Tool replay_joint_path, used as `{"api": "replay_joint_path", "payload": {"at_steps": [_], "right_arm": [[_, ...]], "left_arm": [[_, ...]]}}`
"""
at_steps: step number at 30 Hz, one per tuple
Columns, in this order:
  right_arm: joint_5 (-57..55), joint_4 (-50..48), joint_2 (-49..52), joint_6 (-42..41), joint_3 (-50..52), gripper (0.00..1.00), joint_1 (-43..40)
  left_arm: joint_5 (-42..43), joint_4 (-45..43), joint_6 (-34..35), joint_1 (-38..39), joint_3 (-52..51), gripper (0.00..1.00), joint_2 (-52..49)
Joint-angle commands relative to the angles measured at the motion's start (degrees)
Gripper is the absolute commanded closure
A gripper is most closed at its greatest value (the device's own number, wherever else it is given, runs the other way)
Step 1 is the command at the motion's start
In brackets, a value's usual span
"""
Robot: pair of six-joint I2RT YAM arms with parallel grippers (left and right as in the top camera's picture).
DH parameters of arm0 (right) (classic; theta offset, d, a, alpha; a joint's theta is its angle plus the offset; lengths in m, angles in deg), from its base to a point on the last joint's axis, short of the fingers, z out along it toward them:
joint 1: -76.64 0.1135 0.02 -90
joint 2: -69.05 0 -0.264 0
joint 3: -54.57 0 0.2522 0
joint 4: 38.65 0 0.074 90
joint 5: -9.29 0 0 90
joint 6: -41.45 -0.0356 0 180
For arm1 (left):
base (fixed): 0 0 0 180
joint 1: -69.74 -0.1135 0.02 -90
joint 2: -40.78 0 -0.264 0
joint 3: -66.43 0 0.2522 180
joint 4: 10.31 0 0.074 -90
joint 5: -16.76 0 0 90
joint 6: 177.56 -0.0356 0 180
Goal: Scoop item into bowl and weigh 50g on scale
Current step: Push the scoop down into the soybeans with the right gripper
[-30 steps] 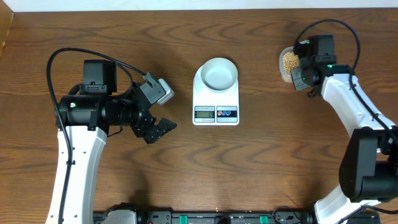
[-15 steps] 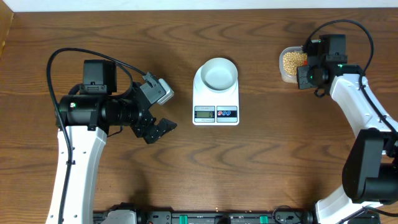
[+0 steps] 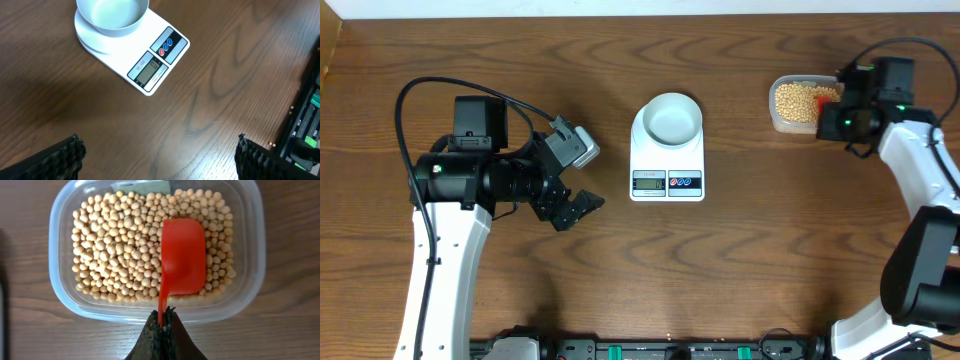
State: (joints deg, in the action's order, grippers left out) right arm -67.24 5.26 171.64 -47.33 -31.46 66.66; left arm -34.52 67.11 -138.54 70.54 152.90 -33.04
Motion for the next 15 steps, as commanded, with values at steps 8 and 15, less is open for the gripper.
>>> {"api": "replay_joint_path", "payload": {"at_steps": [8,15], "right_arm": [[14.2,1.4,-1.0,-4.0,0.0,0.99,-5.7],[14.4,2.2,-1.0,-4.4,0.0,0.99,-5.8]], "left_arm": [[0.7,0.2,0.2,-0.2,0.9,0.02,0.1],[0.7,0.2,0.2,-0.2,0.9,0.02,0.1]]}}
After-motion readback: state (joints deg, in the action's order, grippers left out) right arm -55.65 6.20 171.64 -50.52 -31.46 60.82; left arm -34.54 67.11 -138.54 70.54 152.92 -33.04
